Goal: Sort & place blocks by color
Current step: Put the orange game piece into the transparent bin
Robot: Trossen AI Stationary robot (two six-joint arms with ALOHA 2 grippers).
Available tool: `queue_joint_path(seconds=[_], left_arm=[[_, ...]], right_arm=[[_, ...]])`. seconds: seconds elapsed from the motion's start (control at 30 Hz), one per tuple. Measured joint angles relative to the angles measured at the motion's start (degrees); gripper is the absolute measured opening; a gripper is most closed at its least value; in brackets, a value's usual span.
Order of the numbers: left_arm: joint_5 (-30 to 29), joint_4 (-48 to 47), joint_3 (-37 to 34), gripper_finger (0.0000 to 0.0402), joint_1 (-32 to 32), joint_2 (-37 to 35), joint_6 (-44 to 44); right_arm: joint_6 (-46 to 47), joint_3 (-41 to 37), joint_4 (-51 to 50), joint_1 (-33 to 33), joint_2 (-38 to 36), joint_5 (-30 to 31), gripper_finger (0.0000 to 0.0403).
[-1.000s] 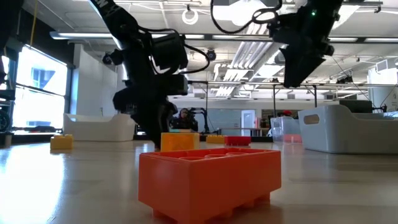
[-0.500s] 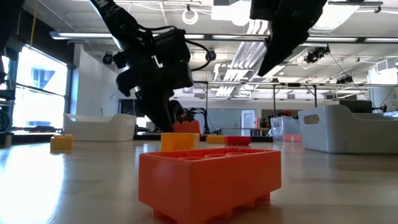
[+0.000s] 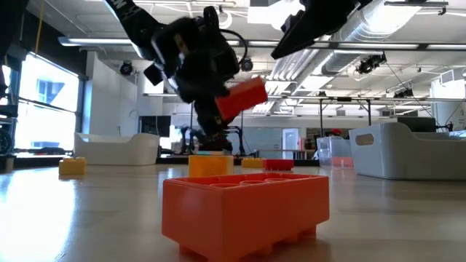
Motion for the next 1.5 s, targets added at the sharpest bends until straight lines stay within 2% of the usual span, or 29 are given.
queue_joint_path(seconds=[0.1,0.23,0.37,0.87,0.97,1.13,1.27,1.5], left_arm=[[3.29,6.28,0.0,0.0116,-0.02,-0.04,-5.86],[3.83,13.2,0.0,0.0117,0.01,-0.04,-11.78],[6.26,16.68,-0.04,0.0117,0.11,-0.04,-12.92],[5.63,27.75,0.0,0.0117,0.02,-0.11,-18.16],[5.63,28.3,0.0,0.0117,-0.13,-0.11,-18.19],[5.48,28.21,0.0,0.0118,-0.13,-0.11,-18.1],[5.39,28.24,0.0,0.0131,-0.15,-0.11,-19.39],[3.02,27.93,0.0,0.0184,0.04,-0.11,-18.31]], right_arm=[[-1.5,0.0,1.52,-0.02,0.0,-0.32,0.0172],[-2.76,0.0,2.41,0.0,0.0,-2.75,0.0172],[-2.72,0.0,3.27,0.0,-0.04,-3.03,0.0172],[-2.92,0.0,4.57,-0.06,0.0,-5.51,0.017],[-2.9,0.0,5.18,-0.04,0.0,-5.53,0.0149],[-4.87,0.0,5.48,-0.09,0.0,-5.16,0.0078],[-5.71,0.0,5.51,-0.07,0.0,-5.38,0.0074],[-1.98,0.0,3.71,-0.37,0.0,-3.07,0.0073]])
